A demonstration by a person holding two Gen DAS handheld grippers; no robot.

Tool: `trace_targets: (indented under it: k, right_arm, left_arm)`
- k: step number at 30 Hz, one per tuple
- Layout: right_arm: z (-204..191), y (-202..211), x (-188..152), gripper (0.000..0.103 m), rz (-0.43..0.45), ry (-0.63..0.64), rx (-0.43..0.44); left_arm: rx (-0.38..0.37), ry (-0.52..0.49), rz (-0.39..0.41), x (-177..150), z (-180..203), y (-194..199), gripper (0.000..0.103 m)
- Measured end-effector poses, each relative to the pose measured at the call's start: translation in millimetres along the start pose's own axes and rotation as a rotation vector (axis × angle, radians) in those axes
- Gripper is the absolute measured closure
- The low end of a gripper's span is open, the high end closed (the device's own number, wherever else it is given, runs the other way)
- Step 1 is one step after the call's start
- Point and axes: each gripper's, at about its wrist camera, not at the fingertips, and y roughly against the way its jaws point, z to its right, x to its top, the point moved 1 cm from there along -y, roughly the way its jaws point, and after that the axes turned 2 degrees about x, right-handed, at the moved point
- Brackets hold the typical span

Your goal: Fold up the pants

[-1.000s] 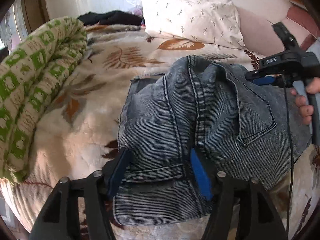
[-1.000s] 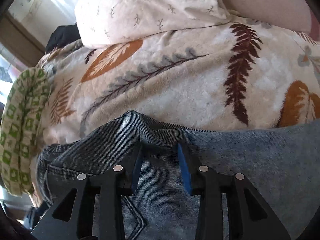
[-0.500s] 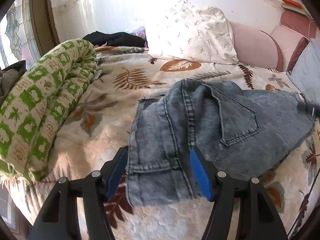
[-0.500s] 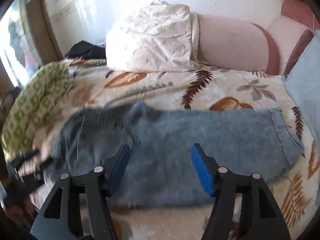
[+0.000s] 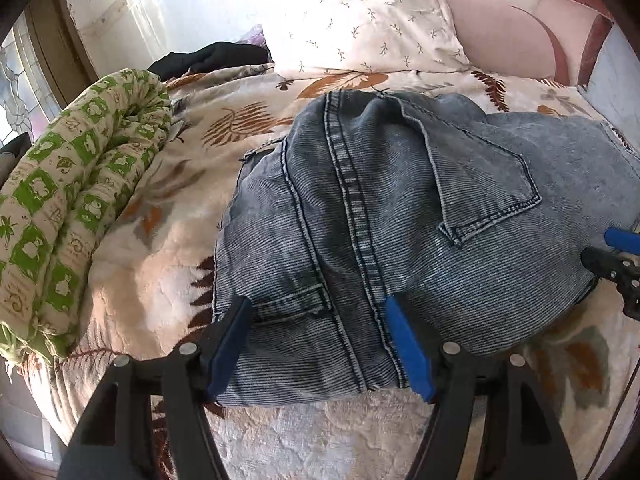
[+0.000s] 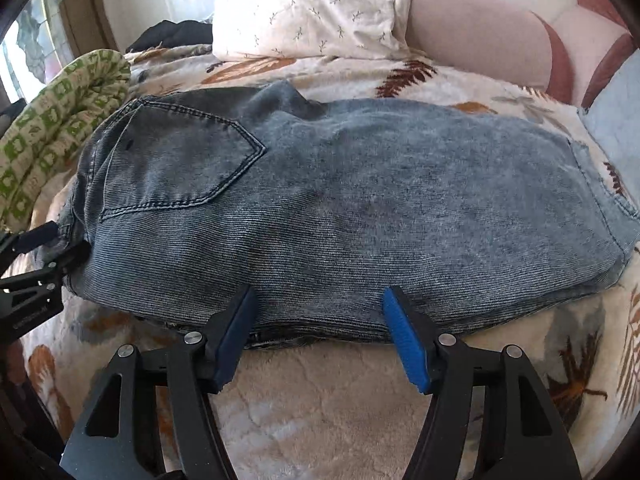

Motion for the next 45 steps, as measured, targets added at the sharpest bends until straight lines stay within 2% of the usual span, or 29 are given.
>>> trace_targets:
  k: [5,8,10,13,17,21,23,26,30,34,38,42,45]
  right_arm:
    - [-1,3,1,0.038,-0.002,0.001,0.006]
    - [7,17,1,0.038,0.013,-0.037,0.035]
    - [14,35,3,0.038,0.064,-0.048,0.035]
    - [35,63,5,0.036,0.154,-0.078,0.022]
    - [92,85,-3,0.034,0.204,-0.244,0.013]
    - [141,98,-18,0.034,0.217,-0.376,-0.028]
    - [169,103,-26,0.034,0.224,-0.468,-0.008]
    - [213,106,-42,0.034,0.227,-0.65,0.027]
    - [269,104,-63,0.034,0.271,-0.934,0.173]
    - [303,96,-71,0.033,0.319,-1.108,0.281]
    - [321,92,-67,0.033,0.353,-1.193,0.366]
    - [343,91,-63,0.032,0.365,-1.251,0.385]
    - [353,83,-54,0.032,0.34,-1.262,0.397]
  left_arm:
    - [0.011,0.032,0.009,-1,-1,9,0.031]
    - [0.007,0.051,0.064,-2,-4,25,0.032]
    - [0.023,0.047,0.108,-3,-3,36,0.032]
    - [0.03,0.048,0.177,-1,1,50,0.025]
    - [0.058,0.043,0.239,5,11,56,0.024]
    - [0.036,-0.002,0.304,8,30,64,0.022]
    - [0.032,-0.044,0.34,4,44,68,0.017]
    - [0.017,-0.101,0.367,-9,64,69,0.017]
    - [-0.064,-0.149,0.32,-11,96,69,0.017]
    - [-0.178,-0.197,0.31,23,129,80,0.017]
    - [-0.305,-0.243,0.274,86,165,83,0.013]
    - [-0.338,-0.337,0.25,144,208,70,0.011]
    - [-0.368,-0.407,0.217,174,242,60,0.011]
